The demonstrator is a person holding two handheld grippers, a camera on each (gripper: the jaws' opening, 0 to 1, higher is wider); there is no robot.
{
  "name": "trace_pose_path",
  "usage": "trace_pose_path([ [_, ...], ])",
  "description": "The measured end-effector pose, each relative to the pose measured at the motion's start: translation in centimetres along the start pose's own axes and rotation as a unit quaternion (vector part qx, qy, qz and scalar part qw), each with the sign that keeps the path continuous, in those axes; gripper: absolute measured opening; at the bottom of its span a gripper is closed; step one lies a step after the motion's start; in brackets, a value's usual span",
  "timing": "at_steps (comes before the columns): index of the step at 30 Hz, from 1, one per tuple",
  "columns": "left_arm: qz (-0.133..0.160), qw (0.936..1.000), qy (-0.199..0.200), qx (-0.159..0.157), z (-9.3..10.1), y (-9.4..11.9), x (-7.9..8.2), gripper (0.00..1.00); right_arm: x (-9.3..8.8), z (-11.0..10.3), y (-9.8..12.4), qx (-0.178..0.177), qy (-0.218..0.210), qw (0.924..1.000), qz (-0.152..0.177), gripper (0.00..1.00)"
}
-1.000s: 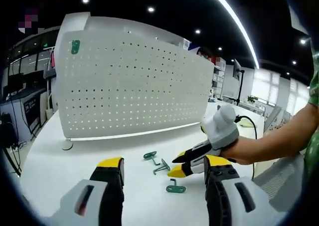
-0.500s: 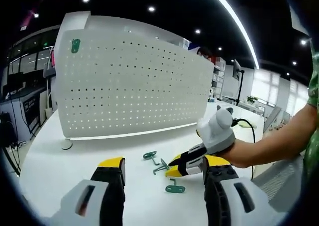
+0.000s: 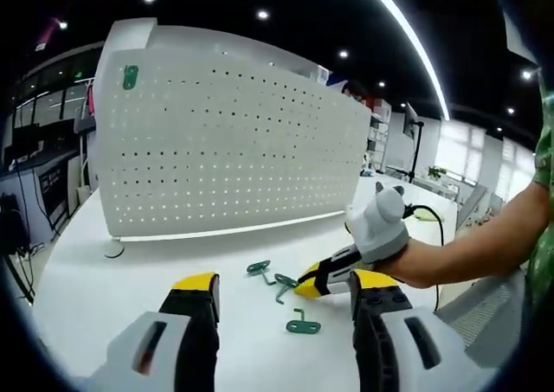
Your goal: Insert the hook assembly into the mounting plate slot until the hook locks in place.
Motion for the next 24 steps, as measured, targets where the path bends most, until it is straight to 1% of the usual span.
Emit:
trace_pose_path([
  [14, 0.0, 1.0, 0.002, -0.001, -0.01, -0.03, 0.06, 0.61, 0.37, -0.45, -0.48, 0.012, 0.019, 0.9997, 0.008, 0.06],
  [24, -0.004, 1.0, 0.003, -0.004, 0.13, -0.09, -0.06, 0.61, 0.26, -0.37, -0.38, 0.014, 0.006, 0.9998, 0.011, 0.02],
])
Point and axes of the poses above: the point that each gripper's makers call its tool centre point, and the gripper's own axes: y roughly backward along the fingers, z roughly to its right, x roughly out of its top, the point moved 2 cm from there along y, roughly backward along the fingers, and after that the axes turned 11 degrees about z, right-handed, at the moved point
